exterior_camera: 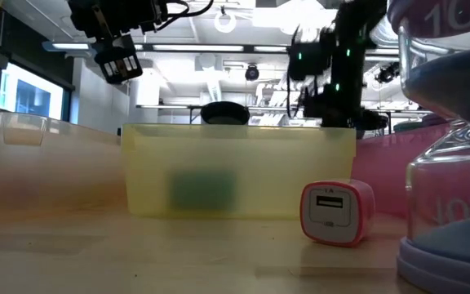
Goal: Pick & Place Office items
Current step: Put the blue digital timer into the yellow bin
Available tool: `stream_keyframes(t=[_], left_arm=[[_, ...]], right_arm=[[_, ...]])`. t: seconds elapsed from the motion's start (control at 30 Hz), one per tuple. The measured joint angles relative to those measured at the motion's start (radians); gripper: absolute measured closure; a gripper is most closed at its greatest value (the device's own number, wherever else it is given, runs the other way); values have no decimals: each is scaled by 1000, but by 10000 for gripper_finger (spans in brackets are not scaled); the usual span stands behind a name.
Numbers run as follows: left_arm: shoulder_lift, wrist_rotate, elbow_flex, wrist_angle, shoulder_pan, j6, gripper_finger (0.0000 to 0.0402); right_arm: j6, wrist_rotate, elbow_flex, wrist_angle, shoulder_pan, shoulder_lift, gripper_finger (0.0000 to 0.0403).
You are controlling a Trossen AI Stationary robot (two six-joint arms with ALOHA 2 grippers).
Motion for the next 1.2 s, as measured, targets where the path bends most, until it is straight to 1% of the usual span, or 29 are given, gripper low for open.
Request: stream_keyframes(t=[0.1, 0.27, 0.37, 0.47, 0.57, 0.7, 0.9, 1.0, 1.2], left_arm=[[0, -26, 0, -10, 0, -15, 201], [0, -76, 0, -35, 0, -47, 201], [0, -136, 0, -47, 0, -72, 201], [0, -209, 0, -49, 0, -87, 201], [0, -267, 0, -49, 0, -94, 201], [0, -303, 0, -48, 0, -95, 201], [0, -303, 0, -51, -9, -101, 201], [0, -304, 0, -53, -27, -101, 201], [0, -306, 0, -53, -52, -101, 201]], right_arm=[[45, -12, 72, -81, 68, -40, 278], [183, -28, 244, -123, 217, -57, 278], [252, -40, 332, -66, 304, -28, 278], [337, -40, 393, -59, 353, -8, 278], [422, -28, 437, -49, 382, 13, 278], [450, -23, 449, -4, 396, 57, 278], [526, -79, 448, -2, 392, 153, 278], [528, -116, 448, 19, 383, 199, 278], [521, -147, 449, 85, 383, 258, 278]])
